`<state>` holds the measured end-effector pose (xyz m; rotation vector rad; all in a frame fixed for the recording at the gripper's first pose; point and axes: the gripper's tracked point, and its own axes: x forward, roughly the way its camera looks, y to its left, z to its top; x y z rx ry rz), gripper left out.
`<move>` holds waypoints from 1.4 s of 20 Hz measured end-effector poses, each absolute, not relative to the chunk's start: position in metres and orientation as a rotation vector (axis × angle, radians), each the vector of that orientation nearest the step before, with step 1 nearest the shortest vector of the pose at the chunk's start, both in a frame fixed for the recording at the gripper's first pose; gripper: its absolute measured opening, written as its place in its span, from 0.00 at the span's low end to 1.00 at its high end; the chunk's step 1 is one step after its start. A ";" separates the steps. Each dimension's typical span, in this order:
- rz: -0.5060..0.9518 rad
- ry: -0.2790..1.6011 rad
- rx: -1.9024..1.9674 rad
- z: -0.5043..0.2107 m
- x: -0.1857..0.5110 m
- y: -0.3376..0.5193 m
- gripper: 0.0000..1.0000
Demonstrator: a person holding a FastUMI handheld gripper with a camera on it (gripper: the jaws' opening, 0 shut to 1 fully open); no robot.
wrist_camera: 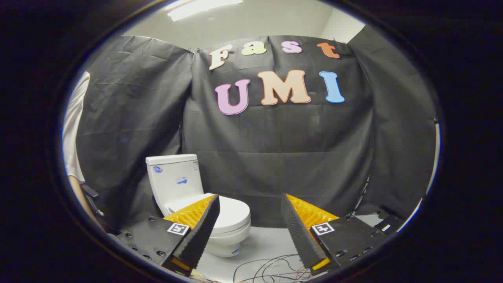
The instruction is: Open the toilet lid.
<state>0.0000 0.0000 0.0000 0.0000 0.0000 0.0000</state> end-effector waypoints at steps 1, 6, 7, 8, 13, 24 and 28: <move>0.000 0.005 0.002 -0.001 0.003 0.001 0.97; -0.001 0.016 -0.003 -0.004 0.028 0.002 0.96; -0.002 0.015 -0.004 -0.004 0.034 0.002 0.96; -0.001 0.013 -0.003 -0.004 0.040 0.002 0.95; 0.022 -0.081 -0.002 0.017 0.087 0.020 0.95; 0.073 -0.127 0.007 0.033 0.165 0.145 0.93; 0.085 -0.104 0.034 0.025 0.173 0.178 0.93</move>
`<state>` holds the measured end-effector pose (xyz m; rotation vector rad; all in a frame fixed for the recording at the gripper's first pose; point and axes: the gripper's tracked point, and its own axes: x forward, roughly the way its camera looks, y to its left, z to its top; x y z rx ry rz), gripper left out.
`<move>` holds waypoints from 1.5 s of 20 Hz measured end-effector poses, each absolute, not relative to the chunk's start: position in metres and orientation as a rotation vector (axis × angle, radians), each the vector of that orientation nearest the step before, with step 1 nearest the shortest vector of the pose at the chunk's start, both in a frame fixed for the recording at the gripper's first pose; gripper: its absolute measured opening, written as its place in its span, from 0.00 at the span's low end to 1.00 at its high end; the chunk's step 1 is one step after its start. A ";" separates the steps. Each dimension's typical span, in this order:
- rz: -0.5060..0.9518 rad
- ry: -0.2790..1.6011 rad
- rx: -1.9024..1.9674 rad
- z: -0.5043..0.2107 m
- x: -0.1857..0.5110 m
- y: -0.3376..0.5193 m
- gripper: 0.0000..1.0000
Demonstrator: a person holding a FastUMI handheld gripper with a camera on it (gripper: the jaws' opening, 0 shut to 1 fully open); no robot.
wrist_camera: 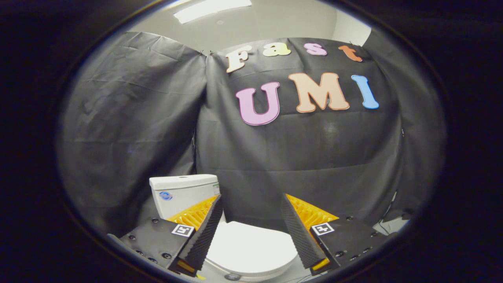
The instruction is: Open the toilet lid.
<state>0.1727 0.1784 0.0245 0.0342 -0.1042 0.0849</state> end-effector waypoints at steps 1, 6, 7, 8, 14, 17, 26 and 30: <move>0.080 -0.099 0.041 0.023 0.173 0.184 0.93; 0.052 -0.078 0.079 0.011 0.169 0.205 0.93; 0.038 -0.090 0.100 0.010 0.168 0.207 0.93; 0.018 -0.108 0.128 0.010 0.168 0.208 0.93; -0.129 -0.261 0.343 0.003 0.164 0.210 0.92; -0.215 -0.307 0.472 -0.013 0.164 0.205 0.90; -0.334 -0.228 0.822 -0.109 0.178 0.222 0.79; -0.343 -0.197 0.947 -0.146 0.185 0.243 0.75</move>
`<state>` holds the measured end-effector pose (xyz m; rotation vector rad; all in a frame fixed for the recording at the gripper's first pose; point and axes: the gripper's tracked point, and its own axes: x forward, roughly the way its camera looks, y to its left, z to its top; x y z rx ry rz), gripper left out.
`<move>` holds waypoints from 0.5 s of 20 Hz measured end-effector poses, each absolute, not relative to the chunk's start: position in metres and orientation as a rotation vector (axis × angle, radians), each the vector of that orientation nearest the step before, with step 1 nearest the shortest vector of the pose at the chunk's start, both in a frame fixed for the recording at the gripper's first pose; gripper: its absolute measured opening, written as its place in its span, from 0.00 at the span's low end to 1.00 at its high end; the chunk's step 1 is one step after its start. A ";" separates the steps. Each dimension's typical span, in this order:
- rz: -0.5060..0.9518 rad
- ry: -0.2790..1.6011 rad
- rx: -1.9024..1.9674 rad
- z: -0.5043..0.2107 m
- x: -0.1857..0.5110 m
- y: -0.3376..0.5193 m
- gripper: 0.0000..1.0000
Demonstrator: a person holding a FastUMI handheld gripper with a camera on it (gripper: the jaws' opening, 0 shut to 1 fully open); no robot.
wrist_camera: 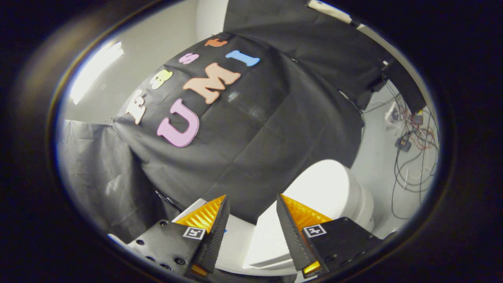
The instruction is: Open the toilet lid.
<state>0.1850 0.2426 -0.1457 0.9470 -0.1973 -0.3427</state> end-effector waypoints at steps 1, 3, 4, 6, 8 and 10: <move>-0.352 -0.196 0.978 -0.154 0.185 0.245 0.75; -0.371 -0.189 1.038 -0.172 0.186 0.251 0.75; -0.379 -0.181 1.062 -0.181 0.187 0.256 0.75; -0.397 -0.157 1.101 -0.200 0.188 0.264 0.75; -0.419 -0.126 1.138 -0.217 0.187 0.268 0.75; -0.433 -0.104 1.164 -0.230 0.187 0.273 0.75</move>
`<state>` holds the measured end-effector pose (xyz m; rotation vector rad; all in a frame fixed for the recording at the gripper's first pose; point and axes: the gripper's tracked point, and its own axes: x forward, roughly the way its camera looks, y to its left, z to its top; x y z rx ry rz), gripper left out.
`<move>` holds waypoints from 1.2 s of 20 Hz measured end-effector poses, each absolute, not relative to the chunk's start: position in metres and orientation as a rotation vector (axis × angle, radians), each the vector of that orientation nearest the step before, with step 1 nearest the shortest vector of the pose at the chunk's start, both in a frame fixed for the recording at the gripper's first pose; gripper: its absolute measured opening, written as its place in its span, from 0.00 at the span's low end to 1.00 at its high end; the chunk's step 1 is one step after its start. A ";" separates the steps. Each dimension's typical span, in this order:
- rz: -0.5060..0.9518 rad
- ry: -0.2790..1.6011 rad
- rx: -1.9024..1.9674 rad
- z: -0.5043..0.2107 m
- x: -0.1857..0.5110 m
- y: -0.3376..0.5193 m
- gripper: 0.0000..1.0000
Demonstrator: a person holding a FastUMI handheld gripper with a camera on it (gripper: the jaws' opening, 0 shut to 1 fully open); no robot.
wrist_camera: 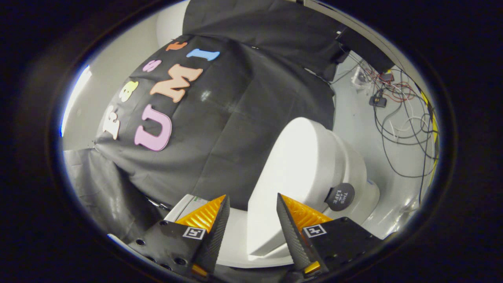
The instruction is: Open the toilet lid.
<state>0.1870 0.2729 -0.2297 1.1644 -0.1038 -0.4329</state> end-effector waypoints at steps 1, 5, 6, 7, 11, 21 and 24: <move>-0.445 -0.088 1.175 -0.237 0.186 0.273 0.75; -0.518 -0.077 1.202 -0.254 0.172 0.266 0.75; -0.539 -0.081 1.209 -0.257 0.167 0.265 0.75; -0.568 -0.077 1.214 -0.262 0.161 0.263 0.75; -0.659 -0.042 1.246 -0.287 0.143 0.259 0.75; -0.753 0.032 1.397 -0.332 0.143 0.227 0.29; -0.738 0.027 1.428 -0.332 0.150 0.223 0.12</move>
